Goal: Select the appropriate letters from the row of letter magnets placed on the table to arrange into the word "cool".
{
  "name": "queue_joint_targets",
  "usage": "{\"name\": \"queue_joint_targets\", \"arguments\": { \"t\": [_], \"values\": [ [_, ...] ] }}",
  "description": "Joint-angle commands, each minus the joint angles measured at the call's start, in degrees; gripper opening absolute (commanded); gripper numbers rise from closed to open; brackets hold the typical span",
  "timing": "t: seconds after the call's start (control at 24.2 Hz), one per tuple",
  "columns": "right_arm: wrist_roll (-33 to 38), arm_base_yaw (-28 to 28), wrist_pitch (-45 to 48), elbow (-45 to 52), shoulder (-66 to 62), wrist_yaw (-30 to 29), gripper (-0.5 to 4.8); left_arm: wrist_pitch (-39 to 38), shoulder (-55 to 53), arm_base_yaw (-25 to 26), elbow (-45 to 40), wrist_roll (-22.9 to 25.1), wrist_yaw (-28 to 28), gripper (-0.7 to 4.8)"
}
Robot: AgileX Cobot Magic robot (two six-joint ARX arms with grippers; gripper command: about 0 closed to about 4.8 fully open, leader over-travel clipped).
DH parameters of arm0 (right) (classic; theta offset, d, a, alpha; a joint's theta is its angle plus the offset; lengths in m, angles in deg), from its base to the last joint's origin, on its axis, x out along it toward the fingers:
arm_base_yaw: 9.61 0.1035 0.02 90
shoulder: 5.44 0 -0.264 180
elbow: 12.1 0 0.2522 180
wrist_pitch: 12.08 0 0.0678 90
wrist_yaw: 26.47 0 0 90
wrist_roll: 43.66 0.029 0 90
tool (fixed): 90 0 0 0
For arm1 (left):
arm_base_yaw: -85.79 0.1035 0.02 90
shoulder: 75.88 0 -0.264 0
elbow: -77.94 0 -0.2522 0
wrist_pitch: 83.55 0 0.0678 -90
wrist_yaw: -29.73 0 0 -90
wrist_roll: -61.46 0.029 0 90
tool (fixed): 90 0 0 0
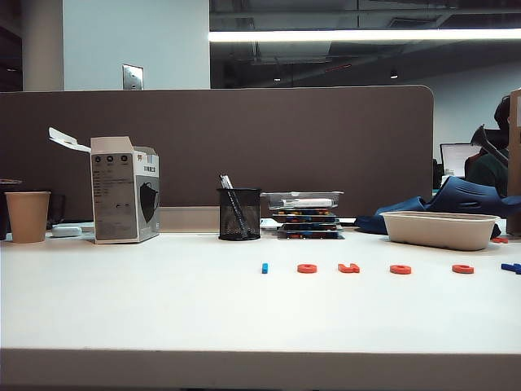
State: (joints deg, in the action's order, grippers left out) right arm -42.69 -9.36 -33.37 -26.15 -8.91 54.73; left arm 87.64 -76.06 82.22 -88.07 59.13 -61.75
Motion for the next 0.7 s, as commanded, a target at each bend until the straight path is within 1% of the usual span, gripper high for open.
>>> {"name": "queue_joint_targets", "arguments": {
  "t": [0.04,0.41,0.49,0.54,0.62,0.7],
  "values": [
    [-0.15,0.04,1.36,0.33,-0.04,-0.09,-0.01,0.72,-0.09,0.04,0.2,0.22,-0.22,-0.05],
    [-0.13,0.04,2.21,0.33,-0.04,-0.09,-0.01,1.66,-0.09,0.02,0.5,-0.04,0.13,-0.05],
    [-0.13,0.04,2.23,0.33,-0.04,-0.09,-0.01,1.25,-0.11,0.02,1.86,-3.34,-0.13,-0.05],
    [-0.13,0.04,2.23,0.33,-0.04,-0.07,-0.01,0.02,-0.11,0.04,3.3,-5.88,-0.31,-0.05],
    [-0.13,0.04,2.23,0.33,-0.04,-0.09,-0.01,-4.85,-0.13,0.02,7.32,-8.55,-1.07,-0.05],
    [-0.13,0.04,2.23,0.33,-0.04,-0.07,-0.01,-10.71,-0.31,0.04,12.0,-8.66,-2.84,-0.05]
  ]
}}
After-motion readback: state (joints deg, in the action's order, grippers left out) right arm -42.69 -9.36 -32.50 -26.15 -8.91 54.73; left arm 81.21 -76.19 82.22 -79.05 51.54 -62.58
